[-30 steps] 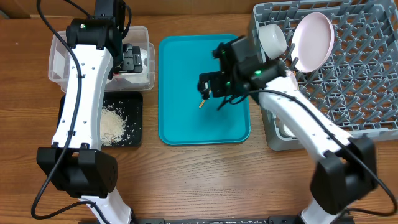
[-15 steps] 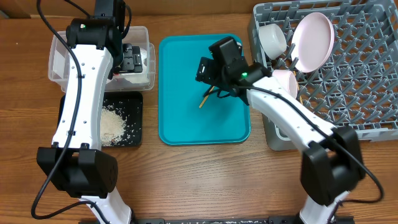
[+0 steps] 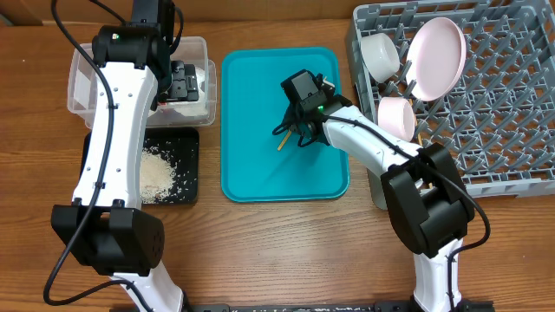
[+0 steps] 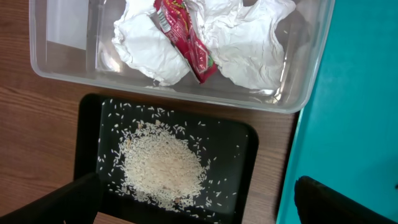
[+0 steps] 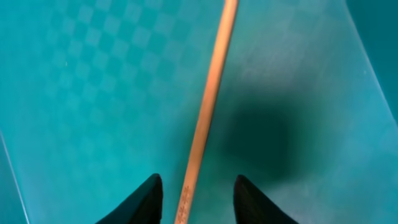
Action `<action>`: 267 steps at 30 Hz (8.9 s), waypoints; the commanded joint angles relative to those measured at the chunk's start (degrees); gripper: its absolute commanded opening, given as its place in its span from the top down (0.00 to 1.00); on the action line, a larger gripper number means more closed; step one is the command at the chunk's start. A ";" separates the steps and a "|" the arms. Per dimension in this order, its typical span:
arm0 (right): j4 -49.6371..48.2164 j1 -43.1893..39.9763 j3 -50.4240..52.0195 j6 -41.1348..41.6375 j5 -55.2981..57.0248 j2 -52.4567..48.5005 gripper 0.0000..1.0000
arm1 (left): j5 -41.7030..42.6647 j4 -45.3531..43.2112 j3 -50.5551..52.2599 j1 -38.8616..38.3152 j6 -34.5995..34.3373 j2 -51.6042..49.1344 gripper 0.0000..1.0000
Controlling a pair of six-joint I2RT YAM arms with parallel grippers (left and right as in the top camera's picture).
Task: Sort waste into correct bins and load items into the dishwasher
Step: 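Lower the right gripper over the last chopstick and grasp it, then carry the chopstick to the dish rack and insert it upright, then open the right gripper and withdraw it from the dish rack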
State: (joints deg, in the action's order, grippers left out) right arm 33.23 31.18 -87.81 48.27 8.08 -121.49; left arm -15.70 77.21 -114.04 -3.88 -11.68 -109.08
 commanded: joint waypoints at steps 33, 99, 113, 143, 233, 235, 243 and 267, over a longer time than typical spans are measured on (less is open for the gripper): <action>25.99 1.73 -19.61 -5.49 2.23 -5.64 0.53 | -0.79 0.11 -1.20 0.11 -0.33 1.53 0.00; 48.43 -1.70 -36.87 -39.32 6.95 8.48 0.96 | -0.79 0.09 -1.20 0.11 -0.33 1.53 0.00; 56.57 -18.14 -33.83 -52.94 2.97 23.41 0.96 | -0.79 0.11 -1.20 0.11 -0.33 1.53 0.00; 41.75 -36.11 2.38 -64.37 1.97 23.21 0.95 | -0.81 0.11 -1.20 0.11 -0.33 1.53 0.00; -35.50 -27.28 81.00 -40.79 -15.21 113.09 0.00 | -0.79 0.11 -1.20 0.11 -0.33 1.51 0.00; -37.11 -27.10 84.28 -40.76 -15.21 115.62 0.00 | -0.79 0.09 -1.20 0.11 -0.33 1.53 0.00; -31.98 -26.60 87.34 -40.79 -13.92 121.37 0.00 | -0.79 0.11 -1.20 0.11 -0.33 1.53 0.00; -29.03 -24.98 87.34 -40.79 -14.12 121.33 0.00 | -0.79 0.11 -1.20 0.11 -0.33 1.53 0.00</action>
State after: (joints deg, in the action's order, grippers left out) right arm 4.40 5.78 -1.06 7.46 -6.59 -0.73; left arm -15.73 77.21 -114.06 -3.88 -11.68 -109.08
